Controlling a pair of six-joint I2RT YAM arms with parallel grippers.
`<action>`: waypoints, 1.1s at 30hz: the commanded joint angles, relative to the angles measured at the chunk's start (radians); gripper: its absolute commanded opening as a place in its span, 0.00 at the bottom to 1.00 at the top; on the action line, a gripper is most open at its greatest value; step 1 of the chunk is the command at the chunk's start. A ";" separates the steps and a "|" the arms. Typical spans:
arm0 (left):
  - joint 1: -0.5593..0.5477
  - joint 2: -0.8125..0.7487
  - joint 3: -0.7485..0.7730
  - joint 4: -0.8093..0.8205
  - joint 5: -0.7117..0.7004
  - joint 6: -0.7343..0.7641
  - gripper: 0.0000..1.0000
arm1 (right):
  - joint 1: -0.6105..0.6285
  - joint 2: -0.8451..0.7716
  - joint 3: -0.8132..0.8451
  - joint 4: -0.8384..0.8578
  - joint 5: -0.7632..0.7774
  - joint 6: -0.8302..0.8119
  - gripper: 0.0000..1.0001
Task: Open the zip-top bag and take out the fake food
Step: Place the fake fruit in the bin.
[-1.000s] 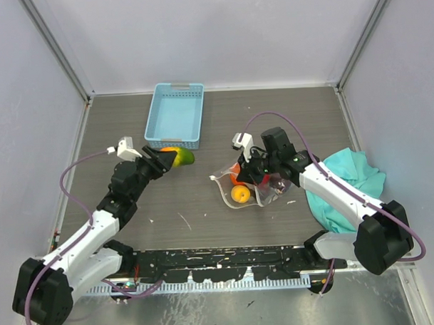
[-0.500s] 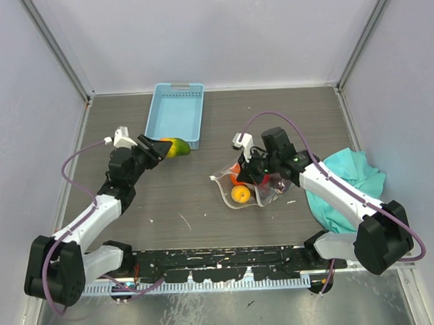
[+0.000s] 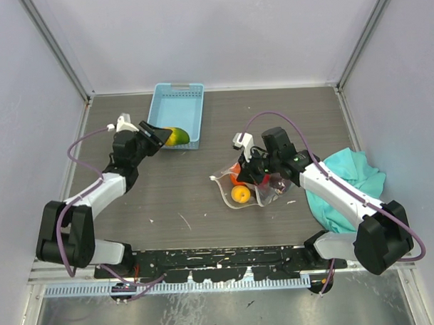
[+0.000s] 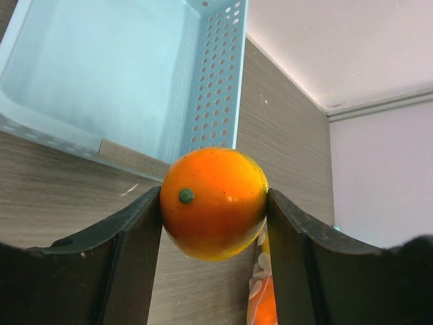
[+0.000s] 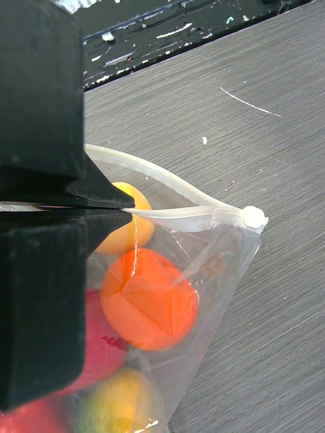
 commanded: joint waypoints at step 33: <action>0.024 0.470 0.605 -0.253 -0.172 0.054 0.99 | -0.005 -0.036 0.015 0.016 -0.029 -0.012 0.01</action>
